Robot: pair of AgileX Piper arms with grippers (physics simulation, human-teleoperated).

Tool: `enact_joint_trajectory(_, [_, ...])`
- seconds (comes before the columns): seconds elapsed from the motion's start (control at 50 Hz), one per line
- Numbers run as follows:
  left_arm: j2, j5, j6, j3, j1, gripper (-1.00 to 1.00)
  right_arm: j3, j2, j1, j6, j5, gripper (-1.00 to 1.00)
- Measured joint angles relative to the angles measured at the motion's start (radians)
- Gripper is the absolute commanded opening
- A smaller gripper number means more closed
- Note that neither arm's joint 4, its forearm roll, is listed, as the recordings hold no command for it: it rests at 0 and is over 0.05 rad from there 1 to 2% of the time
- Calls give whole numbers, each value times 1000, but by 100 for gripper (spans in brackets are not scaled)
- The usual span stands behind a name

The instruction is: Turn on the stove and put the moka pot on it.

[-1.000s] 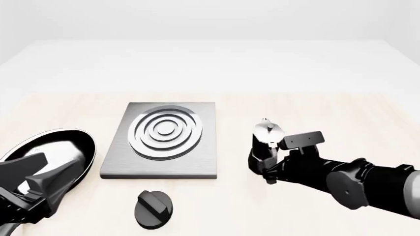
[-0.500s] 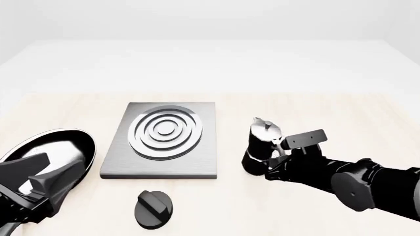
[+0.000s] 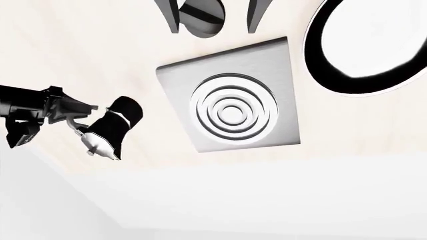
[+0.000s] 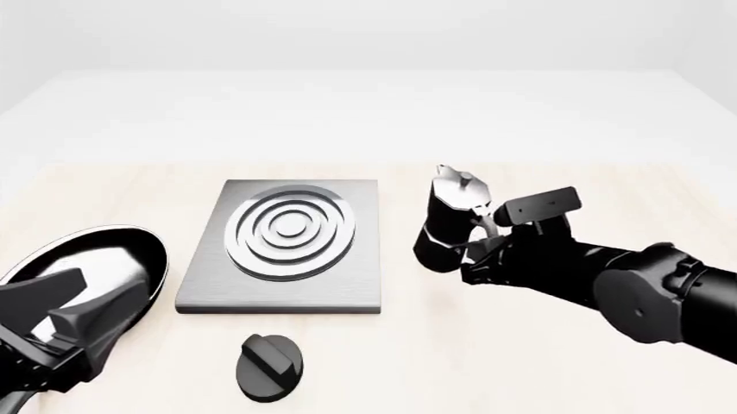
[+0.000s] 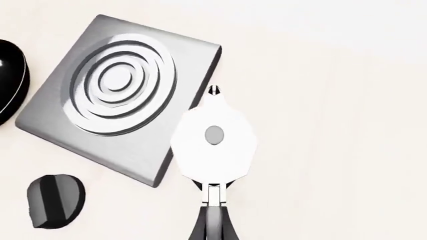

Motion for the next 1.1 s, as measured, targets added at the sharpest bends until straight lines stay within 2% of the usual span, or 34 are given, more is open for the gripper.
enact_joint_trajectory(0.54, [-28, 39, 5, -29, 19, 100, -283, 163, 138, -77, 35, -100])
enact_joint_trajectory(1.1, [-48, 32, -6, -11, 36, 100, -566, 433, 249, -96, 36, -100])
